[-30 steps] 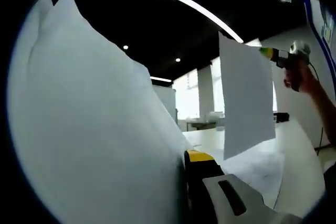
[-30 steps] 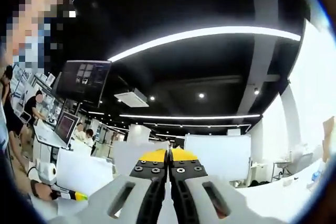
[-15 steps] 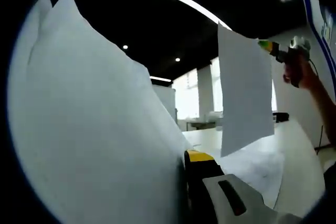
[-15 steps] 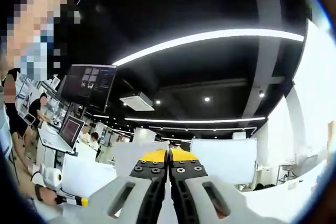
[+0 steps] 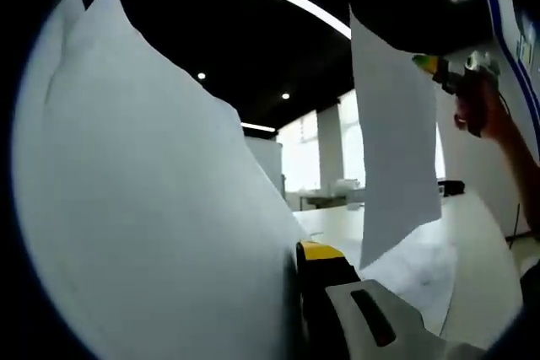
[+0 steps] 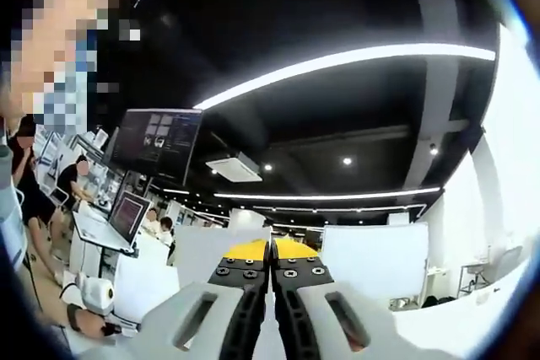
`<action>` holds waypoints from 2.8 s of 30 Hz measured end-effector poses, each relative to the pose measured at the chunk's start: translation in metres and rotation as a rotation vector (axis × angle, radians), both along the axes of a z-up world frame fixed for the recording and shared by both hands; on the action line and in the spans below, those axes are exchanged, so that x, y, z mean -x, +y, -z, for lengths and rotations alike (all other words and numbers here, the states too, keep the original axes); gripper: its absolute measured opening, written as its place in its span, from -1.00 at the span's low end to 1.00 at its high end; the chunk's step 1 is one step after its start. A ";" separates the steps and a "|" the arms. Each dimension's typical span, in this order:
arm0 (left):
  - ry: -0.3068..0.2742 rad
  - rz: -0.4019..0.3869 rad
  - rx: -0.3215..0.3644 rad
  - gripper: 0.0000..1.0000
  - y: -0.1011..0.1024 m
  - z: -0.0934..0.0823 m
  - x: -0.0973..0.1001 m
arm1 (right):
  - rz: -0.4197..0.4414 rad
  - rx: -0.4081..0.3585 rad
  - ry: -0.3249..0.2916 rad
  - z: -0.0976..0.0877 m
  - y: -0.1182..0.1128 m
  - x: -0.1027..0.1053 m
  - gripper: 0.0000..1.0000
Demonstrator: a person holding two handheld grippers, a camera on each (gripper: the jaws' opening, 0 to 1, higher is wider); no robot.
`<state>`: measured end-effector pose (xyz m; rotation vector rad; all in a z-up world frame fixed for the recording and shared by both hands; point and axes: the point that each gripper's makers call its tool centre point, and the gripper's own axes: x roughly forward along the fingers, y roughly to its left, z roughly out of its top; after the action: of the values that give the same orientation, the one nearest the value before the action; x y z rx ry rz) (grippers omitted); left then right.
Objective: Organize the stack of printing papers by aligning and flattening the scattered papers on the table
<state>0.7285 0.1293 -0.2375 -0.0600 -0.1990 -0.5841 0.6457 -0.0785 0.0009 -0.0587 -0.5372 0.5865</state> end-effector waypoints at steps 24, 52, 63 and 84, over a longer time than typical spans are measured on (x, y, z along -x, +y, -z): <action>0.000 -0.007 -0.004 -0.79 0.000 0.001 0.000 | -0.053 -0.001 -0.002 0.000 0.015 0.004 -1.00; 0.003 -0.001 0.001 -0.79 0.001 0.002 0.000 | -0.067 0.022 -0.003 0.000 0.026 0.002 -1.00; 0.002 -0.002 -0.001 -0.79 0.001 0.001 -0.001 | -0.104 0.026 0.003 -0.003 0.036 -0.006 -1.00; -0.011 -0.008 -0.019 -0.78 0.003 0.003 -0.002 | -0.147 0.035 0.061 0.005 0.055 -0.034 -1.00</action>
<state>0.7310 0.1318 -0.2402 -0.0376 -0.2041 -0.5783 0.6798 -0.0234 -0.0045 -0.0346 -0.4748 0.7391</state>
